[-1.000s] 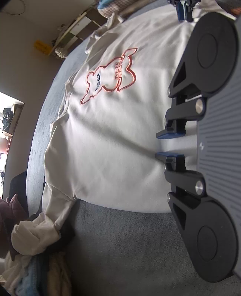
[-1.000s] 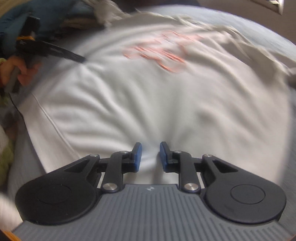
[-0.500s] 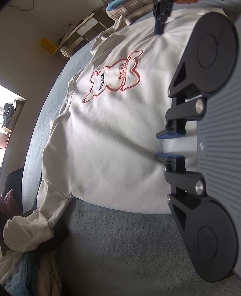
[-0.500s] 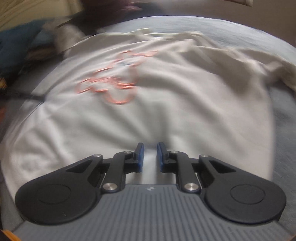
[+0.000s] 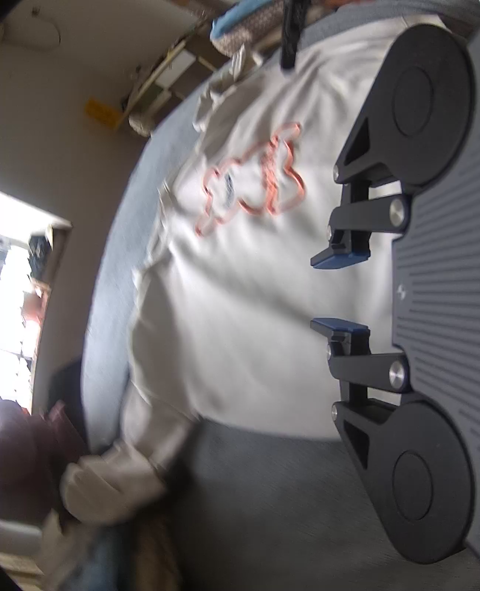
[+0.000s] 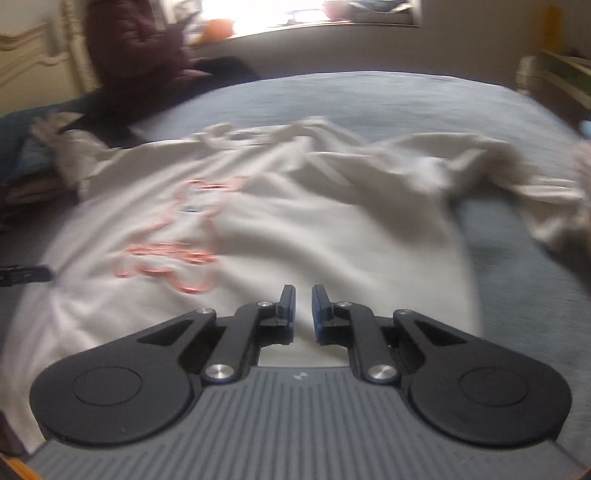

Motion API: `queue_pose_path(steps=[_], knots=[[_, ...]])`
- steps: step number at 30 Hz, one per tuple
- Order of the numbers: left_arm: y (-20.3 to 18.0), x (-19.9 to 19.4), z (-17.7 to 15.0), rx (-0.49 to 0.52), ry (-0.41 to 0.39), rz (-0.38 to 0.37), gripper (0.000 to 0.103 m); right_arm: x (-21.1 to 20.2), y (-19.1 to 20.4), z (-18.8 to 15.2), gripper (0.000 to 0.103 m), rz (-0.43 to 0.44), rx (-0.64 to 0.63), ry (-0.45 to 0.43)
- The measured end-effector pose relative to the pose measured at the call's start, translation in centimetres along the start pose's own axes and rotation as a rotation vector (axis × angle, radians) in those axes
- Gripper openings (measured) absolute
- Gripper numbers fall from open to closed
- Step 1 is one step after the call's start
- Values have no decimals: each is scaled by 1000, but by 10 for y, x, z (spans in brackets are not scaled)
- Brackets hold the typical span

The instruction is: Fold clothes

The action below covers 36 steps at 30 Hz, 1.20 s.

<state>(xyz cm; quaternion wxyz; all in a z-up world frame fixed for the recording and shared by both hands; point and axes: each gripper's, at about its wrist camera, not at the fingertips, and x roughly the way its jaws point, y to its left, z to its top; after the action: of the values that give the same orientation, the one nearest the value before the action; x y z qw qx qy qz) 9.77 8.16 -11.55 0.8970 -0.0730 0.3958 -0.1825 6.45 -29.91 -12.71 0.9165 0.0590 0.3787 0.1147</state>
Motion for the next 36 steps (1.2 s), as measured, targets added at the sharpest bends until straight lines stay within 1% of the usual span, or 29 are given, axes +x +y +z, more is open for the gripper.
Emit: queue_pose_path(steps=[1,3,5,6,8,10,13,15,18,21,25,27,29,31,33,34,36], knots=[[-4,4,5,9,3,-16,28,9,8,-1,10,30,6,12],[-6,20,11,13,21,-36,25,27,19,-6,10,47,18,43],[-3,43,15,6,65,-21,15,38,22,-14,9,49,49,57],[4,54,16,-6,80,-5,13,38,22,-17,9,48,62,51],[21,70,20,-47,82,9,5,37,20,-22,8,46,86,35],[37,79,29,-97,64,6,3,36,18,-27,7,44,111,18],[52,94,46,-121,39,20,3,35,16,-31,7,45,119,14],[55,103,56,-97,19,46,4,36,15,-32,7,48,128,15],[60,111,70,-65,-11,97,3,37,14,-33,7,51,135,13],[74,116,78,-58,-30,159,3,37,13,-35,7,56,142,6],[85,111,86,-54,-38,224,3,37,13,-35,7,59,152,4],[85,98,87,-65,-50,237,5,37,12,-35,7,63,155,3],[80,80,85,-60,-63,219,15,37,11,-36,7,68,161,1],[69,62,78,-49,-57,162,15,37,10,-37,7,72,167,-4],[56,49,67,-27,-18,89,18,37,9,-38,7,78,175,-10],[49,47,60,-5,13,64,18,37,8,-39,7,81,180,-13],[37,47,46,44,76,39,18,38,7,-40,7,88,193,-17]])
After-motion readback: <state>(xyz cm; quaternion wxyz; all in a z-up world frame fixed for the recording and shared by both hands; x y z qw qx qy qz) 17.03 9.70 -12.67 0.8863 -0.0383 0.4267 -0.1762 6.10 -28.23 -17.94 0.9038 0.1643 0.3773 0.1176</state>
